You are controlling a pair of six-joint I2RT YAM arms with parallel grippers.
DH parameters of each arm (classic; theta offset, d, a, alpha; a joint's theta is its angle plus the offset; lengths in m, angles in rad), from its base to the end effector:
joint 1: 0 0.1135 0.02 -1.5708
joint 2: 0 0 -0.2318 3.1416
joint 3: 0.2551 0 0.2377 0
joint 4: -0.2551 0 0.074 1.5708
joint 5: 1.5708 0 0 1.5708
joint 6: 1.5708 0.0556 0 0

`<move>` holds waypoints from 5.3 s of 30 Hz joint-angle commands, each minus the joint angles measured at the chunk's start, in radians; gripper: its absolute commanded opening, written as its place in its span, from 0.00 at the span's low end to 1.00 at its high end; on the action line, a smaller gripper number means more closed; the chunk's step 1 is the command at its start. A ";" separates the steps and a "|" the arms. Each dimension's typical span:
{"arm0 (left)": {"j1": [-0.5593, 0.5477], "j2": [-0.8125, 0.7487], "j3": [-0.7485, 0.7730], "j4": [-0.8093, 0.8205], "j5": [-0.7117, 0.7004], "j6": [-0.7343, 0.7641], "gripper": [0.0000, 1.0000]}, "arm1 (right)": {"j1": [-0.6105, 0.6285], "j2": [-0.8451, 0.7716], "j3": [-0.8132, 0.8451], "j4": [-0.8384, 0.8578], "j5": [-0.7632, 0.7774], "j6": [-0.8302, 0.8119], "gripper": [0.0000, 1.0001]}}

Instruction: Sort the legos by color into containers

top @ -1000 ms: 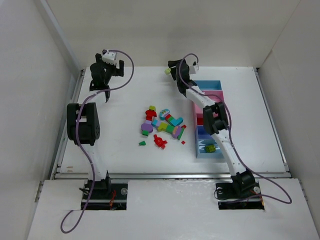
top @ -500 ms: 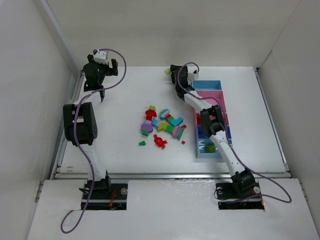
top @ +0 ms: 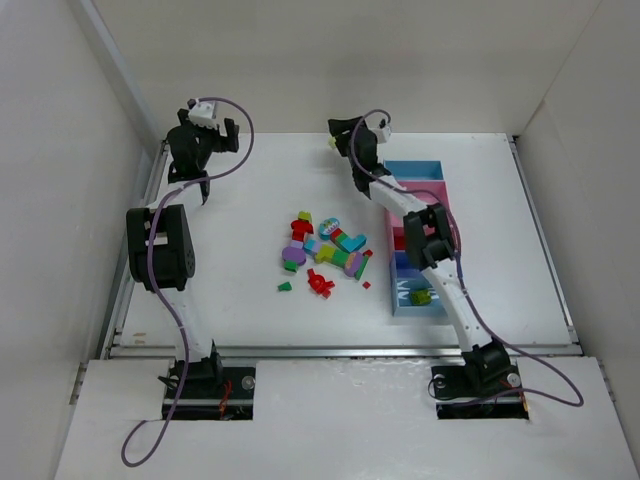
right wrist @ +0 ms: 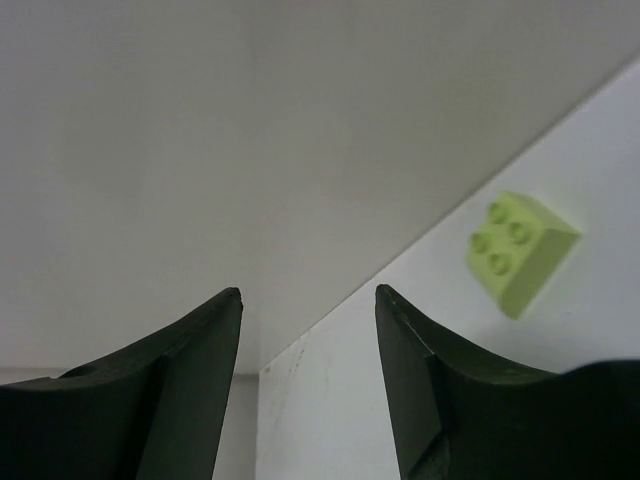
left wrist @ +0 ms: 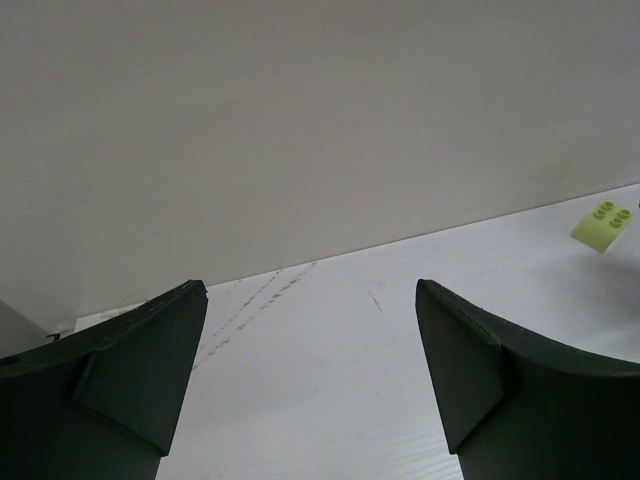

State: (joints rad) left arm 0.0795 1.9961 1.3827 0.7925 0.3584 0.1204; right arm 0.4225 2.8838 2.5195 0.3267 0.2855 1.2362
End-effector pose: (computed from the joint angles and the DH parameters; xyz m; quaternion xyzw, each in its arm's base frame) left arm 0.4624 0.0173 0.2638 0.1497 0.6278 -0.0383 0.7629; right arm 0.5607 0.2349 0.1419 0.3728 0.6157 0.4372 0.5393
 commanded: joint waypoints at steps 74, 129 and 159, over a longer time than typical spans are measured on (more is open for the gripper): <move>0.011 -0.181 -0.142 -0.058 0.169 0.079 0.81 | -0.030 -0.665 -0.618 -0.785 -0.026 -1.299 0.05; 0.039 -0.209 -0.142 -0.114 0.142 0.107 0.81 | -0.041 -0.380 -0.200 -0.939 -0.078 -1.235 0.18; 0.059 -0.181 -0.105 -0.114 0.132 0.107 0.82 | -0.010 -0.216 0.074 -0.772 -0.209 -1.345 0.00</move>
State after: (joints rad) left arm 0.1333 1.8462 1.2499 0.6453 0.4820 0.2260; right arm 0.3927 2.6579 2.5202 -0.5694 0.1432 -0.0425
